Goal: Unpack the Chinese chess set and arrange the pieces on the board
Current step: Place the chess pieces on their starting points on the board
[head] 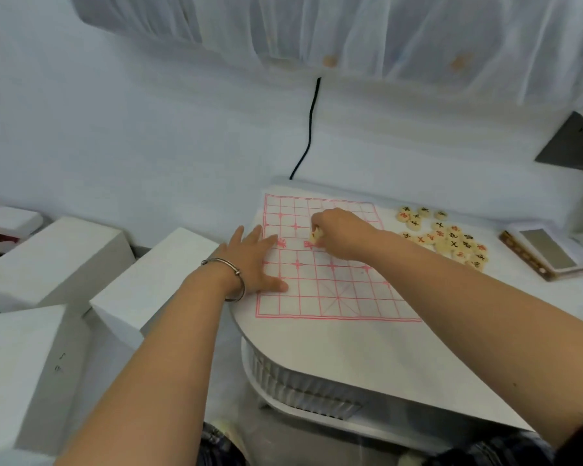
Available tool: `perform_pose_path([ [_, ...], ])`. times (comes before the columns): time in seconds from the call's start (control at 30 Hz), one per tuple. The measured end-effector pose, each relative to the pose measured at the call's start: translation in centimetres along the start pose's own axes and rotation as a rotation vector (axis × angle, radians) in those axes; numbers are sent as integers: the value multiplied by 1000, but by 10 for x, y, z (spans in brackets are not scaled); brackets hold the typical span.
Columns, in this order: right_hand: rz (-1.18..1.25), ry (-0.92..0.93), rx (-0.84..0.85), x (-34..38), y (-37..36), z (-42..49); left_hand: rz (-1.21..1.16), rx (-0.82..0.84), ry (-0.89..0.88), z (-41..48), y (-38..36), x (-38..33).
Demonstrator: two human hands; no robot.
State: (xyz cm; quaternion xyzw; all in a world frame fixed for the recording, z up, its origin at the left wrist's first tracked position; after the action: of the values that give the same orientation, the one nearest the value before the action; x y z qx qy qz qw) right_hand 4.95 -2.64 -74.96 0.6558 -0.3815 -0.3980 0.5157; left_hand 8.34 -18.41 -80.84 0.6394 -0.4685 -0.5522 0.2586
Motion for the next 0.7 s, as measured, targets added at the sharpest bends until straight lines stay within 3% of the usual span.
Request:
perform_pose_path([
  [0.17, 23, 3, 22, 7, -2, 1, 5, 52, 2, 6, -3, 1],
  [0.47, -3, 242, 17, 64, 5, 8, -103, 94, -9, 7, 12, 28],
  [0.7, -59, 257, 57, 76, -3, 8, -106, 126, 8, 13, 6, 36],
])
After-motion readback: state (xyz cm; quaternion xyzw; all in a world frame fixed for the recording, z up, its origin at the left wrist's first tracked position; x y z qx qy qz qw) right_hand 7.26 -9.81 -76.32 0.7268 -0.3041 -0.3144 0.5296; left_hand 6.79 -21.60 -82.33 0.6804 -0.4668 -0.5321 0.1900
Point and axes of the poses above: each hand's wrist, its own z-axis towards the middle knuckle, its own y-axis out of the back of the hand, x = y × z, the point moved 4 cm from there along z, towards the middle knuckle, and after that the axes turned 15 degrees about -z, right-handed, at the moved point
